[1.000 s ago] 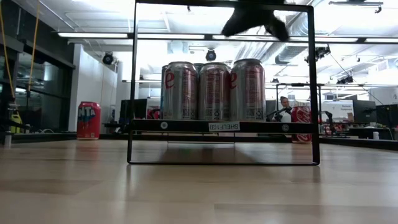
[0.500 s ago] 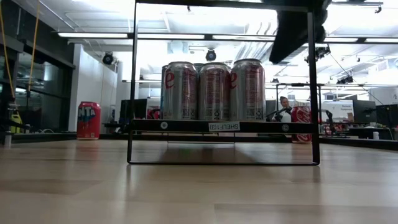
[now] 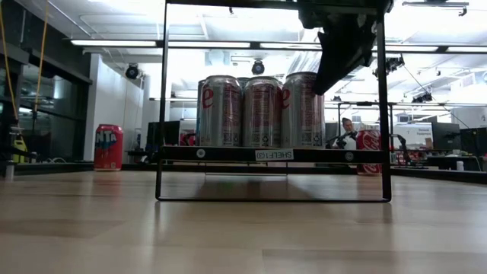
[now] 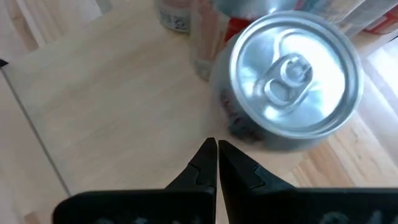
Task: Place canned beverage on shelf
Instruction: Put the silver soda can on the shelf aligned with the other silver soda can
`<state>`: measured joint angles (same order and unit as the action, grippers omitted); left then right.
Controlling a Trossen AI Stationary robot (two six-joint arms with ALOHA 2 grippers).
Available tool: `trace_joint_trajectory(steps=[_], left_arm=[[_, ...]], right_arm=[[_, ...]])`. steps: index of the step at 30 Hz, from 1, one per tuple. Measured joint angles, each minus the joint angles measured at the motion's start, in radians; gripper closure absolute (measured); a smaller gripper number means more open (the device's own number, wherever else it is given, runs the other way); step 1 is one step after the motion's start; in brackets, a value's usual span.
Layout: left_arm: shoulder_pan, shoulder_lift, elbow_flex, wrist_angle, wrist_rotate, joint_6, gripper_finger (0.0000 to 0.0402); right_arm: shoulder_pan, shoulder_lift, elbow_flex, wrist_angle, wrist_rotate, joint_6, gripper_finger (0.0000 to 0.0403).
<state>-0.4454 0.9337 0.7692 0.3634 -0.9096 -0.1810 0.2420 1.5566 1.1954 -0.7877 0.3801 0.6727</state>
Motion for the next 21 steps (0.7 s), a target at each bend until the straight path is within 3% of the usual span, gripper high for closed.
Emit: trace_joint_trajectory(steps=[15, 21], left_arm=[[0.0, 0.0, 0.0, 0.0, 0.0, 0.015, 0.0023], [0.0, 0.0, 0.0, 0.0, 0.001, 0.019, 0.0023]], right_arm=[[-0.063, 0.0, 0.0, 0.047, -0.004, -0.106, 0.0403], [-0.048, -0.021, 0.0, 0.058, -0.083, -0.181, 0.0403]])
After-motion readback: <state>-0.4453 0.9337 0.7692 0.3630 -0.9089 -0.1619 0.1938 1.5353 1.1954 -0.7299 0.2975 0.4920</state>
